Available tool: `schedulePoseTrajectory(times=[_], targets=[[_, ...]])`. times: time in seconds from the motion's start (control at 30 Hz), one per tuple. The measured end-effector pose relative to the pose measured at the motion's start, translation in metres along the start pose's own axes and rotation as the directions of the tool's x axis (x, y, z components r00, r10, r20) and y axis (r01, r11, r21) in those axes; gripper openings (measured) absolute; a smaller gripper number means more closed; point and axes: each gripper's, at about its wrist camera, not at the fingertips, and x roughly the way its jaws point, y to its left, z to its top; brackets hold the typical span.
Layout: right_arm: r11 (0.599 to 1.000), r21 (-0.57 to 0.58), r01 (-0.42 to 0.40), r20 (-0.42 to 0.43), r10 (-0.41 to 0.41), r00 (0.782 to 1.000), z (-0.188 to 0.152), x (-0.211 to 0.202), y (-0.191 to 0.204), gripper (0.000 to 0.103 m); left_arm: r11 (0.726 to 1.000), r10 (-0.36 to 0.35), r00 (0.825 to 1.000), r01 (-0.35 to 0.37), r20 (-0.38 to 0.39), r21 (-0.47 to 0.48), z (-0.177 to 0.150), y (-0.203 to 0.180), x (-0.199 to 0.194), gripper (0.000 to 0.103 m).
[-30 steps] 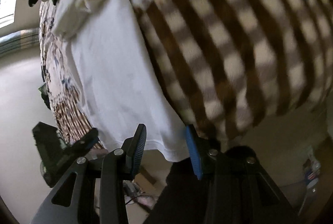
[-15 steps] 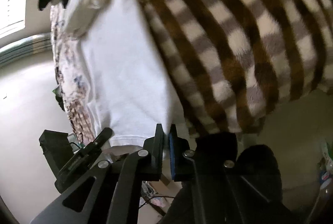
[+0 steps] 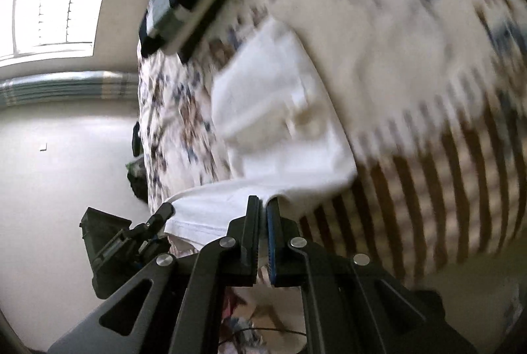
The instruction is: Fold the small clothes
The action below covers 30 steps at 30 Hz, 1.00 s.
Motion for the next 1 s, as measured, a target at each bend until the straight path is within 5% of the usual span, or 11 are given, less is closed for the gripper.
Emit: schedulePoseTrajectory(times=[0.27, 0.37, 0.43, 0.5, 0.6, 0.73, 0.83, 0.87, 0.9, 0.93, 1.0], targets=[[0.999, 0.017, 0.031, 0.111, -0.032, 0.993, 0.136, 0.049, 0.038, 0.005, 0.996, -0.03, 1.0, 0.03, 0.002, -0.089, 0.116, 0.01, 0.078, 0.014], [0.996, 0.061, 0.066, 0.102, -0.072, 0.992, 0.174, 0.071, 0.03, 0.013, 0.992, -0.036, 0.999, 0.036, -0.002, -0.123, 0.143, 0.021, 0.085, 0.044], [0.995, 0.069, 0.066, 0.126, -0.075, 0.989, 0.18, 0.069, 0.026, 0.035, 0.993, -0.044, 0.999, 0.047, 0.031, -0.108, 0.15, 0.027, 0.073, 0.059], [0.994, 0.062, 0.088, 0.144, -0.096, 0.985, 0.175, 0.063, 0.024, 0.057, 0.997, -0.012, 0.999, 0.015, 0.033, -0.078, 0.153, 0.032, 0.065, 0.059], [0.992, 0.033, 0.118, 0.104, -0.121, 0.987, 0.165, 0.073, 0.02, 0.057, 0.996, 0.083, 0.996, -0.082, -0.013, 0.046, 0.155, 0.034, 0.076, 0.059], [0.98, -0.01, 0.201, 0.048, -0.2, 0.979, 0.171, 0.108, 0.015, 0.057, 0.943, 0.215, 0.969, -0.173, -0.121, 0.284, 0.153, 0.016, 0.125, 0.059], [0.975, 0.005, 0.224, 0.037, -0.224, 0.974, 0.186, 0.133, 0.009, 0.057, 0.918, 0.269, 0.953, -0.211, -0.135, 0.337, 0.158, 0.013, 0.157, 0.056], [0.974, 0.012, 0.227, 0.043, -0.228, 0.973, 0.192, 0.139, 0.009, 0.048, 0.924, 0.257, 0.957, -0.203, -0.135, 0.323, 0.162, 0.016, 0.164, 0.053], [0.975, 0.016, 0.224, 0.066, -0.224, 0.972, 0.197, 0.141, 0.01, 0.02, 0.929, 0.247, 0.961, -0.199, -0.123, 0.311, 0.167, 0.018, 0.168, 0.021], [0.969, 0.016, 0.245, 0.084, -0.245, 0.966, 0.2, 0.143, 0.013, 0.012, 0.931, 0.244, 0.963, -0.2, -0.112, 0.305, 0.17, 0.019, 0.17, 0.007], [0.962, 0.001, 0.272, 0.111, -0.27, 0.956, 0.206, 0.142, 0.021, 0.008, 0.932, 0.222, 0.972, -0.186, -0.084, 0.311, 0.174, 0.017, 0.165, 0.005]])
